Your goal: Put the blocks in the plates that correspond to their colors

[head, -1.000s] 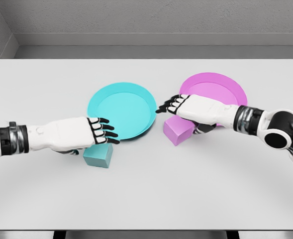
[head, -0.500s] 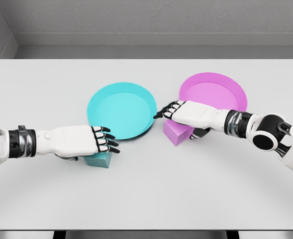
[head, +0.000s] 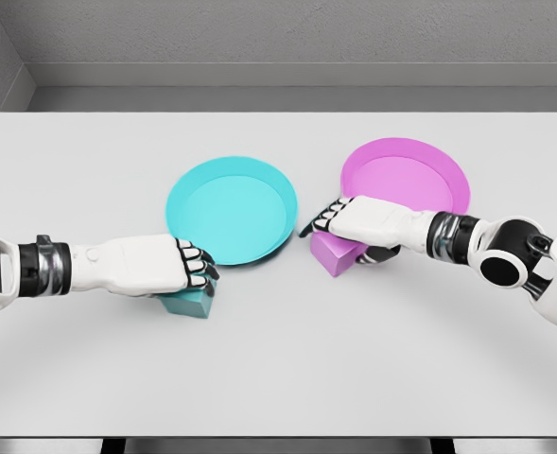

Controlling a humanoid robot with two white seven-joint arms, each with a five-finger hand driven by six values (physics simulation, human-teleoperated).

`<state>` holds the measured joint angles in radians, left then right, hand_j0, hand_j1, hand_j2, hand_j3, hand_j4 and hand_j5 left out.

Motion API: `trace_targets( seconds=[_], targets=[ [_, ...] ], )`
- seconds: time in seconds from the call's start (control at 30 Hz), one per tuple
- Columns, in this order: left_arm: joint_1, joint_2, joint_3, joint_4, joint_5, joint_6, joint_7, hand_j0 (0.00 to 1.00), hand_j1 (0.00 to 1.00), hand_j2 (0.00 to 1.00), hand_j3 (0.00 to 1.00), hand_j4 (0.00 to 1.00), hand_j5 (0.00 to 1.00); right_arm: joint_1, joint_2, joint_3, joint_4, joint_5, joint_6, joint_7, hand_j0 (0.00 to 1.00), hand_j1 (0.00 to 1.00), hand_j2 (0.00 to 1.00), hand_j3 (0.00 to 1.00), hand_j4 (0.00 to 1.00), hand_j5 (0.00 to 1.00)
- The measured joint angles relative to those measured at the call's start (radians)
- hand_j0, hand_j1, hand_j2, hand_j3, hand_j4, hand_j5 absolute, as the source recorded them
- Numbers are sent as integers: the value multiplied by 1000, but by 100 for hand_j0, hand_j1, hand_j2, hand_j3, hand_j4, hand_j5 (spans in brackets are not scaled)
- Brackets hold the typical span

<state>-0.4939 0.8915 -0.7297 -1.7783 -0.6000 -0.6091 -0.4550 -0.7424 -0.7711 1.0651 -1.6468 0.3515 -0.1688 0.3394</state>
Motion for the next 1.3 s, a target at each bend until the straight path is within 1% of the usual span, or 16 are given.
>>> trace_targets(
  seconds=[0.07,0.1,0.13,0.3,0.67,0.93,1.03,1.17,1.3],
  targets=[
    [0,1,0,0,0,0,-7,48,48,48,48,48,48,0,0,0,0,1,-1,5,67,67,67,67,67,67],
    [-2,1,0,0,-1,-1,-9,40,40,40,40,40,40,0,0,-1,-1,2,-2,7,66,66,66,66,66,66],
    [-2,3,1,0,-1,-1,-10,40,40,40,40,40,40,0,0,-1,-1,1,-2,8,66,66,66,66,66,66],
    [-17,19,5,1,-1,-3,-7,39,39,39,39,39,39,-2,1,-2,-8,1,-3,10,66,66,66,66,66,66],
    [-25,109,22,4,9,-4,-9,40,40,40,40,40,40,-23,3,-10,-20,-1,-9,11,64,64,64,64,64,64],
    [-25,118,57,9,62,-4,-5,39,39,39,39,39,39,-54,15,-13,-34,-3,-2,11,64,64,64,64,64,64],
    [-25,112,67,10,85,-4,-4,39,39,39,39,39,39,-72,20,-18,-35,-6,-1,11,64,64,64,64,64,64],
    [-26,99,76,11,123,-4,-4,39,39,39,39,39,39,-75,22,-38,-35,-7,0,11,61,61,61,61,61,61],
    [-34,83,87,13,159,-4,-4,39,39,39,39,39,39,-86,23,-53,-35,-7,0,12,61,61,61,61,61,61]
  ],
)
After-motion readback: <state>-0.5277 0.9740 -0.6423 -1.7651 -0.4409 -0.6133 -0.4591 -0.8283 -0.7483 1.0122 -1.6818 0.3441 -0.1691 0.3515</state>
